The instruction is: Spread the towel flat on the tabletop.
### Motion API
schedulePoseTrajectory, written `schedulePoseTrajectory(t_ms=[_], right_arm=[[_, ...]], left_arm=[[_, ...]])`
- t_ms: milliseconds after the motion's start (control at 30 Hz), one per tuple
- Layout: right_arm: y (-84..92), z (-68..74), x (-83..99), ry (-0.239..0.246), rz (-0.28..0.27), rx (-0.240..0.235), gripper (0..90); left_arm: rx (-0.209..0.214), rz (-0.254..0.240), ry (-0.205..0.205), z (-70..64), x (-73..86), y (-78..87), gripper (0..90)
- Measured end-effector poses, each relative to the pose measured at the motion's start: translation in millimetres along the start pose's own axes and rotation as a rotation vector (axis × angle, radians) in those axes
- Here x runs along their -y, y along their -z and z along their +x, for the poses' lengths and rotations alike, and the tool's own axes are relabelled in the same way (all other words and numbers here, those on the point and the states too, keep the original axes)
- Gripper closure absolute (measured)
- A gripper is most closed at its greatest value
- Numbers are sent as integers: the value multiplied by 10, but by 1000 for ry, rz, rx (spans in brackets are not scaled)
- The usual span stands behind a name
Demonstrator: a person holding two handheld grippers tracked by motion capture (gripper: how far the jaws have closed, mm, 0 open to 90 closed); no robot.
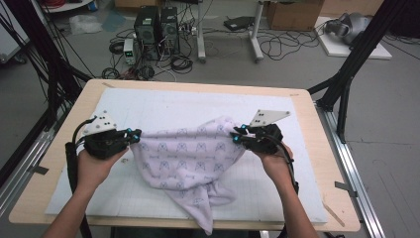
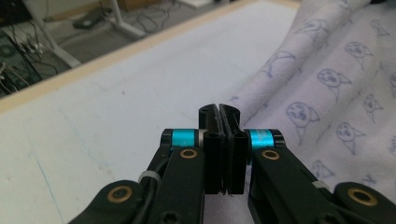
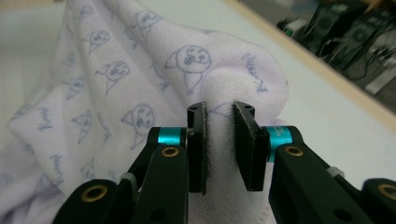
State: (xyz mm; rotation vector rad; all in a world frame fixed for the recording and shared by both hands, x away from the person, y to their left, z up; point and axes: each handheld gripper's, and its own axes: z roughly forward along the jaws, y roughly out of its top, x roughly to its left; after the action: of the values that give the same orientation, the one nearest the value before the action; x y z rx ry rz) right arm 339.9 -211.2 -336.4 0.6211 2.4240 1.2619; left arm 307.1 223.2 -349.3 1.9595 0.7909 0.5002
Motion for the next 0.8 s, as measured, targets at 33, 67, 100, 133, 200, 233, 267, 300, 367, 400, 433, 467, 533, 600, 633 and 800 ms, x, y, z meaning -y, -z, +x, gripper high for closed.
schedulePoseTrajectory(t_ms=[33,67,100,133,200,233,267,300,367,400,433,467,533,600,633,800], right_arm=[[-152,16,143,-13,69,-48,736],[-152,16,143,-13,69,-48,736],[-212,26,211,-18,99,-64,729],[-294,57,334,-39,144,-89,724],[-392,86,508,-81,210,-168,699],[-399,118,563,-81,223,-177,683],[-376,133,593,-77,209,-176,652],[-332,127,599,-88,191,-172,616],[-245,73,595,-113,140,-143,578],[-213,35,588,-127,128,-125,548],[-179,-31,579,-142,119,-94,523],[-179,-31,579,-142,119,-94,523],[-194,-75,589,-155,114,-72,477],[-273,-113,622,-178,147,-83,439],[-320,-130,640,-184,168,-90,433],[-492,-152,691,-198,216,-185,695]], left_arm=[[17,35,3,-10,91,-63,880],[30,60,7,-14,152,-105,880],[54,97,16,-19,255,-178,879],[77,126,27,-23,335,-235,876],[123,165,40,-33,461,-326,848],[137,176,44,-35,495,-354,806],[140,180,49,-35,507,-381,742],[143,186,54,-32,496,-408,667],[154,178,51,-34,424,-474,552],[149,169,47,-41,373,-509,516],[148,165,42,-50,320,-547,461],[150,163,36,-65,270,-596,461],[143,174,23,-100,203,-718,436],[140,221,22,-113,192,-854,438],[134,254,18,-112,205,-915,464],[193,351,-3,-119,299,-1050,842]])
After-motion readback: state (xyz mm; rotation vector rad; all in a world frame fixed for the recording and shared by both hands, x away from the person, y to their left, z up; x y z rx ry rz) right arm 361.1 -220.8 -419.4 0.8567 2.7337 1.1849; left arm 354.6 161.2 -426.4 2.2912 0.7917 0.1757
